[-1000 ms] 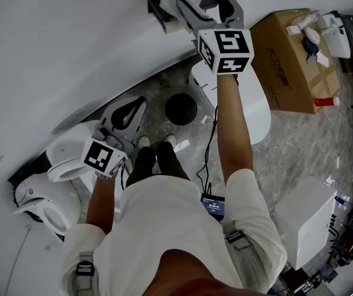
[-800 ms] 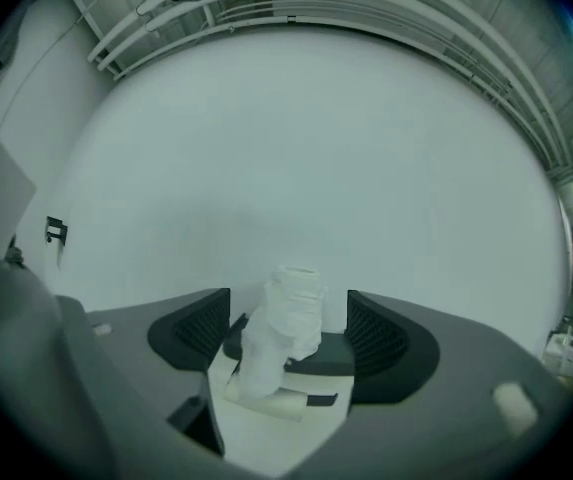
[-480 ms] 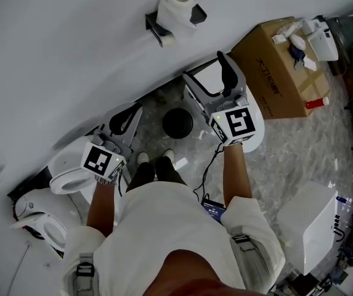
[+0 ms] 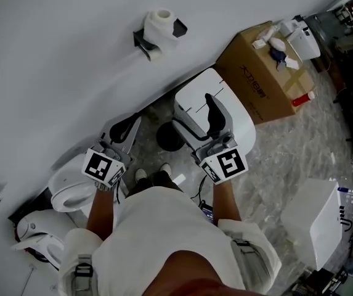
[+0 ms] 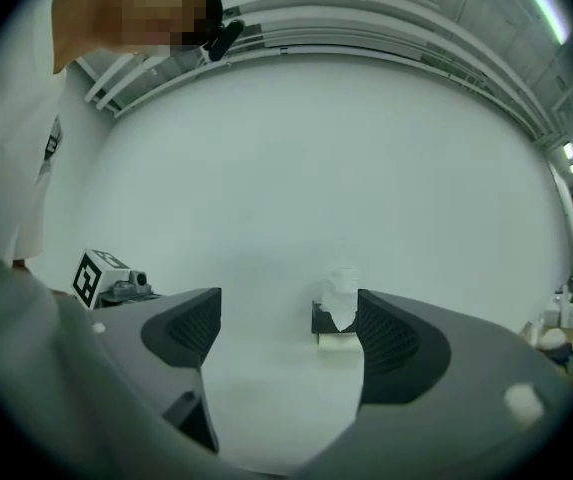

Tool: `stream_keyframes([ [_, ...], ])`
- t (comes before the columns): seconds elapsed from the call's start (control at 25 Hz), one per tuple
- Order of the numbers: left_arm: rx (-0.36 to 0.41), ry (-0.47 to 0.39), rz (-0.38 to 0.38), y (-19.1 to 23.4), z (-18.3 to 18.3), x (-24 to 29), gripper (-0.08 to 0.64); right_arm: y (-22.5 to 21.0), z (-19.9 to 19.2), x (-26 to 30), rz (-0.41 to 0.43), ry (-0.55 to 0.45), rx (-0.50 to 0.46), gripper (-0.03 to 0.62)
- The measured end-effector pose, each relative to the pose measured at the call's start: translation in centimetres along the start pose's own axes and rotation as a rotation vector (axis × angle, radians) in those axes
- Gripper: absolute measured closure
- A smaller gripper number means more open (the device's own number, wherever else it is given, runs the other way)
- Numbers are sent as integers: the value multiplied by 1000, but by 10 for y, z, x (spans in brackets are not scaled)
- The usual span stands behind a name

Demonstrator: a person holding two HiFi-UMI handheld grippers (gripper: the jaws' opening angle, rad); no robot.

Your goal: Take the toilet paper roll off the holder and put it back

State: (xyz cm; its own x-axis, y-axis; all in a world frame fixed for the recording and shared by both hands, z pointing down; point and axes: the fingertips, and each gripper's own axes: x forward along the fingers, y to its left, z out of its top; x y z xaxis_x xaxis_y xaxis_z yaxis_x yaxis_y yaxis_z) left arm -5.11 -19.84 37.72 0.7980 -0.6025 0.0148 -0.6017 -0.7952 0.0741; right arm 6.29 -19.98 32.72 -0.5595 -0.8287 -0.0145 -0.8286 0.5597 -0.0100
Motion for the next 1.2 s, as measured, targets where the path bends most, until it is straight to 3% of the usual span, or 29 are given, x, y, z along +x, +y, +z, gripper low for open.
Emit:
stream_keyframes([
  [0.2,1,3,-21,-5,2,-4,558,14,1,-4,-10,4,-35,184],
  [0.52,-19,17,-4,-3,-8,-15,560,13,7,-10,-78,-49,-59,445],
  [0.6,-21,19,2,-1,-9,-18,560,14,5,-8,-74,-49,-64,537],
  [0.72,-20,14,9,2,-9,-20,560,17,-1,-4,-64,-26,-74,578],
  [1.2,-10,5,6,4,-3,-11,560,19,-21,2,-11,57,-74,578],
])
